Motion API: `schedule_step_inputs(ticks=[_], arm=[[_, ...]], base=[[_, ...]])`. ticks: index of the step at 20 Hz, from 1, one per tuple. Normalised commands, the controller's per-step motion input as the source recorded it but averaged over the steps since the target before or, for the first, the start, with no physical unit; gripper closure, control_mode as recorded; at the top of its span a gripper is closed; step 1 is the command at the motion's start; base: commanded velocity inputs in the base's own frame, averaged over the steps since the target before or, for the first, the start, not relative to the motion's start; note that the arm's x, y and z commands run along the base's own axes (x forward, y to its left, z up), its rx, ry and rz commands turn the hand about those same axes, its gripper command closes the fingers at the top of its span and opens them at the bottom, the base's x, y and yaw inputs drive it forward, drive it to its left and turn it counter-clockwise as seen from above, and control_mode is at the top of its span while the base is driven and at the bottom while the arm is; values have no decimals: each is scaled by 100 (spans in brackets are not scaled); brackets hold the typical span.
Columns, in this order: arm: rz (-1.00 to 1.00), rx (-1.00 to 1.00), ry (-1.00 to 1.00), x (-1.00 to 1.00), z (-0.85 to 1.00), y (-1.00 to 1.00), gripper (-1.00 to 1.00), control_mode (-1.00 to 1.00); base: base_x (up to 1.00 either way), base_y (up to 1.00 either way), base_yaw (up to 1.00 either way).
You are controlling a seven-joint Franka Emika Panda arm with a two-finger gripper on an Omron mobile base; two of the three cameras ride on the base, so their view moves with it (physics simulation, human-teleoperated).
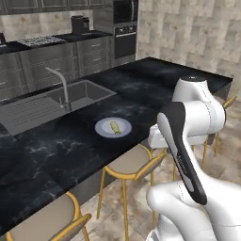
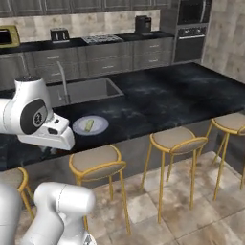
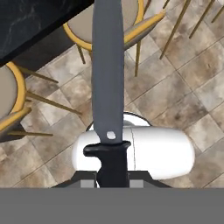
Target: Retrieve the butter from the fridge and place it on a plate on the dining table. Then retrieve the butter knife by the fridge and place it near the plate.
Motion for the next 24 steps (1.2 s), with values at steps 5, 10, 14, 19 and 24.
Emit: schedule_step_inputs(ticks=[5,10,14,19,24], arm=[[0,0,0,0,0,0,100,100],[0,0,0,0,0,0,100,100],[0,0,0,0,0,0,100,100],[9,3,0,58,0,-23,100,-100],[11,3,0,100,0,-61,100,-100]], base=[[36,-72,52],[40,-71,45],[62,-27,35],[30,-14,11],[0,0,0]])
